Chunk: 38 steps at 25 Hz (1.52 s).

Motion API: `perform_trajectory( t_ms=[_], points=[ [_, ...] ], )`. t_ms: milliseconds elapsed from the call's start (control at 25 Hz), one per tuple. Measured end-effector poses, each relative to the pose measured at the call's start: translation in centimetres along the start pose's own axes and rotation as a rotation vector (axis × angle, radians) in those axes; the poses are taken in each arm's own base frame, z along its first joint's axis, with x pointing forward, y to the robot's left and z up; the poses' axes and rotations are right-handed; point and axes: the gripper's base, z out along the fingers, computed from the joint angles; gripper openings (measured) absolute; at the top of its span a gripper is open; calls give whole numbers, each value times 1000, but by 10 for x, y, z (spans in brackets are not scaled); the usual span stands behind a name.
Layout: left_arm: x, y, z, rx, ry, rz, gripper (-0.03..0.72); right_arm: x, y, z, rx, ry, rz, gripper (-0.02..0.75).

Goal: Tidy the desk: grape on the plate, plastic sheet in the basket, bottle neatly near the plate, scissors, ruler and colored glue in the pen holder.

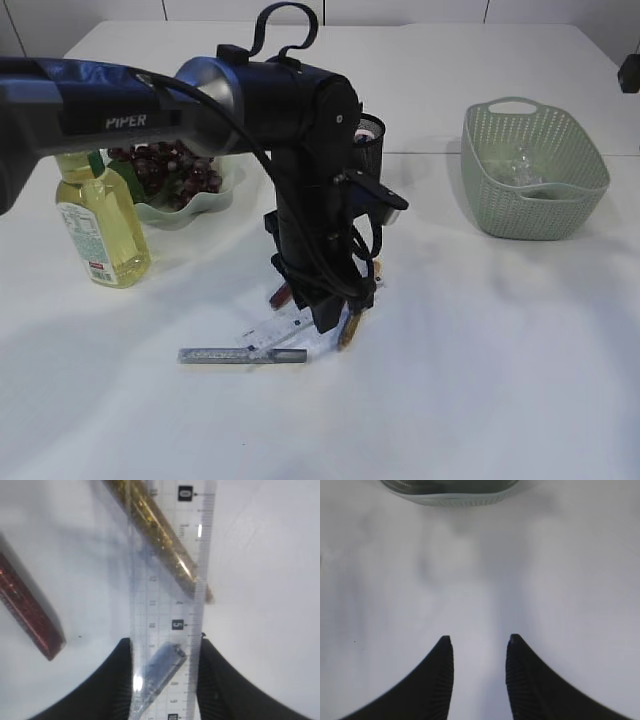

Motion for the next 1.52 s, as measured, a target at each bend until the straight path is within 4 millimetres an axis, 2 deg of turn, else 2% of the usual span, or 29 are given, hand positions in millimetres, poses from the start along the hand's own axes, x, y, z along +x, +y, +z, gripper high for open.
perform_trajectory(
  t_ms=[280, 600, 760, 1000, 1120, 1400, 1520],
  points=[
    [0, 6, -18, 7, -41, -127, 267, 0, 0, 0, 0, 0, 0, 296],
    [9, 19, -70, 93, -167, -242, 267, 0, 0, 0, 0, 0, -2, 296],
    [24, 25, -91, 90, -190, -264, 267, 0, 0, 0, 0, 0, -2, 296],
    [67, 24, -88, 97, -121, -305, 267, 0, 0, 0, 0, 0, -2, 296],
    [85, 19, -85, 81, -177, -318, 267, 0, 0, 0, 0, 0, -2, 296],
    [117, 13, -87, -4, -487, -332, 267, 0, 0, 0, 0, 0, -2, 296],
    [121, 16, -81, -61, -632, -327, 267, 0, 0, 0, 0, 0, -2, 296]
  ],
)
